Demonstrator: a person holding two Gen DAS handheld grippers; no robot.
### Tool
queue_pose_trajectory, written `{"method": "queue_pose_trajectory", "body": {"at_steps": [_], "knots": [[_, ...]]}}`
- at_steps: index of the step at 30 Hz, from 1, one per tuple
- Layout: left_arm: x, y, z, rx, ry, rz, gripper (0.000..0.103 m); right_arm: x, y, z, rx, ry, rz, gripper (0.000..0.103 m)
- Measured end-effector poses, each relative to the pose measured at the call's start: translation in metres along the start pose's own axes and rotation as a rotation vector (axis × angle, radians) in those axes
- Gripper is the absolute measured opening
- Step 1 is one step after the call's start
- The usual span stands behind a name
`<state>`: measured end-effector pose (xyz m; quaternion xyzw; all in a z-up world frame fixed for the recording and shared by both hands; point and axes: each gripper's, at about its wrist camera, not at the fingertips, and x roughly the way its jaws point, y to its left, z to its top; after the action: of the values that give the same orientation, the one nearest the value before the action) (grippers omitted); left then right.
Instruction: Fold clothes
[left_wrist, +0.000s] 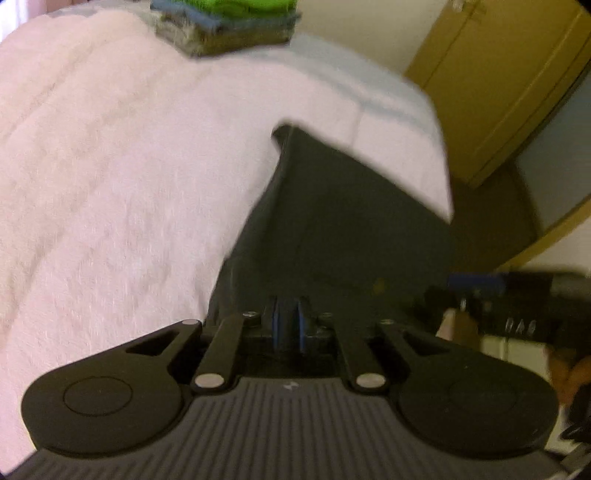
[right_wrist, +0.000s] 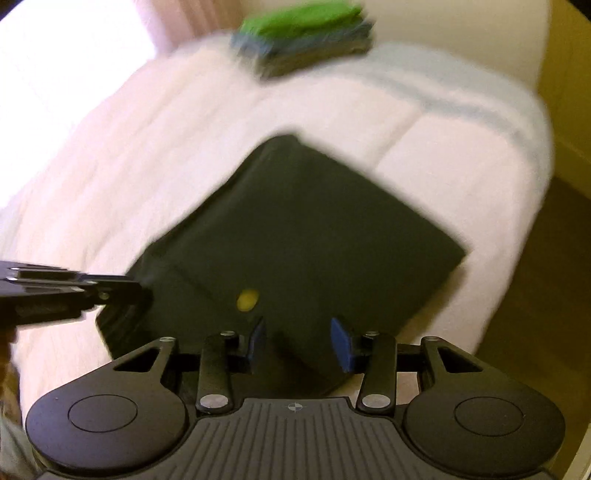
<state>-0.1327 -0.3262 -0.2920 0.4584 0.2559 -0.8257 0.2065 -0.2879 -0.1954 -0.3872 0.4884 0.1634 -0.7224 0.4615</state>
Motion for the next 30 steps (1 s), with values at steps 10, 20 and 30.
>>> {"method": "queue_pose_trajectory", "body": {"at_steps": [10, 20, 30], "knots": [[-0.016, -0.012, -0.001, -0.173, 0.088, 0.152, 0.009, 0.019, 0.007, 0.016, -0.107, 0.337, 0.039, 0.078], [-0.072, -0.032, -0.002, -0.424, 0.132, 0.286, 0.025, -0.034, 0.011, 0.052, -0.296, 0.390, 0.089, 0.080], [-0.102, -0.080, 0.002, -0.685, 0.035, 0.463, 0.034, -0.046, 0.020, 0.091, -0.645, 0.376, 0.189, 0.080]]}}
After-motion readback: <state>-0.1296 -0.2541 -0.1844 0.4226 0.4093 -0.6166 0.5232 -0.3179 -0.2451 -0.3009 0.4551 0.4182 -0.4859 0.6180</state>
